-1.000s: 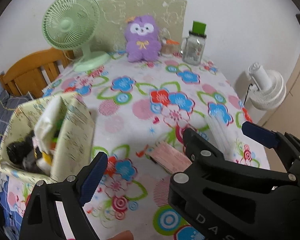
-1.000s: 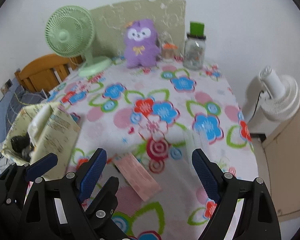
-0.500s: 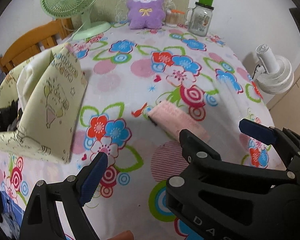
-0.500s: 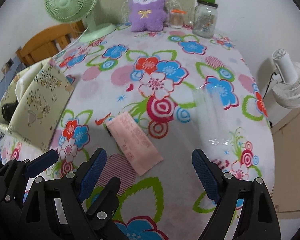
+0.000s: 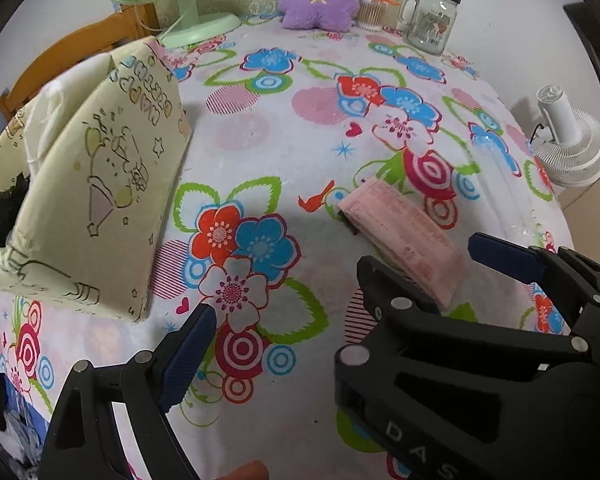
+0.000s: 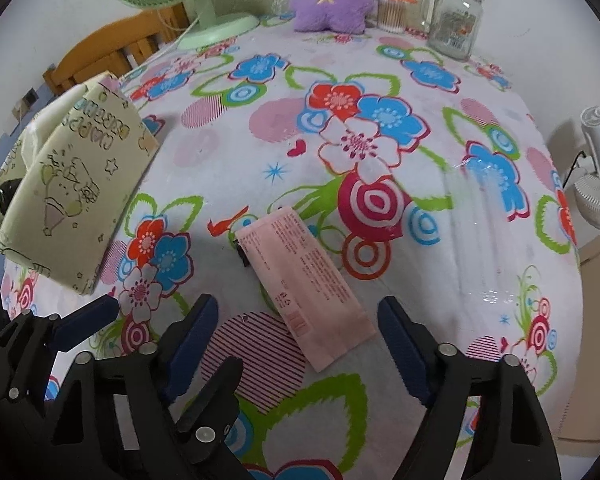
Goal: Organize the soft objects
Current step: 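Move both tools out of the box toward the pink tissue pack, then close the right tool on the pink tissue pack and lift it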
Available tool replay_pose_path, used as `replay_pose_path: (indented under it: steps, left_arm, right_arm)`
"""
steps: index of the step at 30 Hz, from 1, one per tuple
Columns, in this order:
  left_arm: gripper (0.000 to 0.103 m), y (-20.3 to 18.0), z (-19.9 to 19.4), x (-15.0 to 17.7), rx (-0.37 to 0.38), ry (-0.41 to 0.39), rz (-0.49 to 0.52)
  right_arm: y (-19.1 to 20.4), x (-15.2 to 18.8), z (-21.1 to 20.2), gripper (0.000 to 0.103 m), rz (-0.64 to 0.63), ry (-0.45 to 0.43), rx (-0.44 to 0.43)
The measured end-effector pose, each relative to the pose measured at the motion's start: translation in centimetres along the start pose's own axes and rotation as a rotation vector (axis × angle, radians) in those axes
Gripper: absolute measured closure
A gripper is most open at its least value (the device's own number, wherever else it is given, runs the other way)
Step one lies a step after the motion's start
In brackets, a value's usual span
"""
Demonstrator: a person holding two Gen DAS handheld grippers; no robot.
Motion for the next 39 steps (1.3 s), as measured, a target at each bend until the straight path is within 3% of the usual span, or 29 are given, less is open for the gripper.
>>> replay_pose_path:
  steps: [5,8,10,25,39]
  left_arm:
    - [0.012,0.1,0.7,0.2,0.006,0.02,0.0]
    - [0.012,0.0,0.7,0.2,0.003,0.02,0.001]
    - [0.012,-0.1,0.7,0.2,0.0,0.015,0.012]
    - [0.012,-1.7,-0.9,-0.2,0.001,-0.049,0.062]
    - [0.012,-8.6,-1.6,-3.7,0.112,-0.131,0.176]
  right_arm:
    - [0.1,0.1,0.9,0.035,-0.022,0.022,0.022]
    - [-0.2,0.2,0.7,0.05,-0.021,0.021,0.051]
    - [-0.3,0.3,0.6,0.054,-0.022,0.017,0.048]
    - [-1.8,0.3,-2.1,0.057,0.021,-0.069,0.084]
    - [-9.3,-0.7,-5.7,0.057,0.175,-0.177,0.207]
Point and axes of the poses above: each gripper's, at about its wrist camera, not at the fingertips, and z roughly the way its jaws point, y to its left, x to its underside, the point moved 1 cm from there along z, roughly the way its jaws point, and after that the axes turned 9 degrees about x, right-handed, at the moved point
